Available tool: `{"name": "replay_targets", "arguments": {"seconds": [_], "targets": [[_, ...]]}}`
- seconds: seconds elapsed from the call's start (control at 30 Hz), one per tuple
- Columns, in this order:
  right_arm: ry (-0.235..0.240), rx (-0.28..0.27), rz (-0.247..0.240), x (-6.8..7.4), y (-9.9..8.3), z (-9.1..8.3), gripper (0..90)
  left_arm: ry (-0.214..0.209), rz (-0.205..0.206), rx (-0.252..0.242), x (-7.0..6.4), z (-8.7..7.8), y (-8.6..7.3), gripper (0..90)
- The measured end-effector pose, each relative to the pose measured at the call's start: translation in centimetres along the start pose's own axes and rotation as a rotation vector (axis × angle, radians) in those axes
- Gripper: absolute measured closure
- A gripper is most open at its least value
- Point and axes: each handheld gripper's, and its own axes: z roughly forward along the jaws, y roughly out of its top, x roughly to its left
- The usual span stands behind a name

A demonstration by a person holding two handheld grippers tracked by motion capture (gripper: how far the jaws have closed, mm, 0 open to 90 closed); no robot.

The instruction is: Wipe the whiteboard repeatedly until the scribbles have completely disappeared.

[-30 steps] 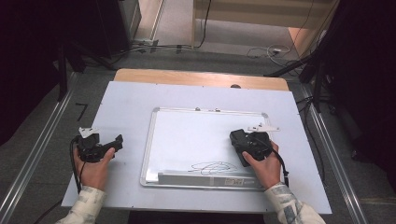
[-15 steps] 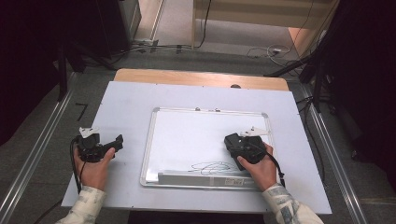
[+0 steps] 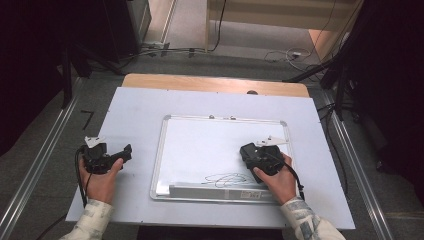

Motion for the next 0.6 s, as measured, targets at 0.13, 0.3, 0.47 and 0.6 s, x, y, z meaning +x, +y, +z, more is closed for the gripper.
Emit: {"name": "replay_targets", "arguments": {"seconds": [0.13, 0.3, 0.47, 0.6], "targets": [[-0.003, 0.001, -0.015, 0.2, 0.0, -0.1, 38.2, -0.001, -0.001, 0.000, 0.0, 0.0, 0.0, 9.8], [-0.003, 0.006, -0.034, 0.8, 0.0, -0.1, 38.7, -0.002, 0.000, -0.001, 0.0, 0.0, 0.0, 9.8], [0.009, -0.002, -0.043, 1.2, -0.1, -0.1, 38.8, -0.002, -0.001, -0.003, 0.0, 0.0, 0.0, 9.8], [0.012, -0.003, -0.041, 1.2, -0.1, -0.1, 38.7, -0.002, -0.001, -0.004, 0.0, 0.0, 0.0, 9.8]]}}
